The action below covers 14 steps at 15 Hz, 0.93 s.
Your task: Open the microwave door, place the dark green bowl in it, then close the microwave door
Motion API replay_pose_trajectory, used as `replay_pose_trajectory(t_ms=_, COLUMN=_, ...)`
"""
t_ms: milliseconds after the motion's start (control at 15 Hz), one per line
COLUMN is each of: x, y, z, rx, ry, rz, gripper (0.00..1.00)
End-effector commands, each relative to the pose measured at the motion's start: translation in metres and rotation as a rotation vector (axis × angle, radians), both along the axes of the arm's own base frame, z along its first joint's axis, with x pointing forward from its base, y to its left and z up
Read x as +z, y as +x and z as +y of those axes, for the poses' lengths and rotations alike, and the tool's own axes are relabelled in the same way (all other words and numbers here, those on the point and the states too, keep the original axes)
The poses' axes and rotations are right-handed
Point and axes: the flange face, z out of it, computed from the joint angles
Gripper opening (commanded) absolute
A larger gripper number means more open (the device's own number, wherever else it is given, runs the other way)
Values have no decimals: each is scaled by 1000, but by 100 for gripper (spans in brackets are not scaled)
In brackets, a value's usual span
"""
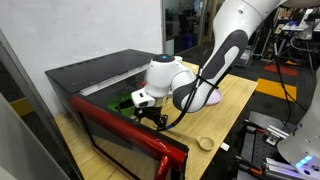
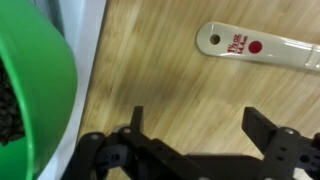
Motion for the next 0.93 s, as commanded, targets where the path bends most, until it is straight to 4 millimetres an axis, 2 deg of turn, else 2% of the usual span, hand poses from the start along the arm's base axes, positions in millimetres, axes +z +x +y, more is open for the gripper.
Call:
replay_pose_trajectory(t_ms=0, x=-2, y=9, z=1, rx=3, ry=11, rz=-72, gripper=100)
replay_pose_trajectory(t_ms=533, x=2, y=9, z=-5, rx=51, ry=20, rz=-234, gripper=100)
replay_pose_trajectory(t_ms=867, x=2, y=3, z=-5, rx=66, ry=10, rz=-260, gripper=100)
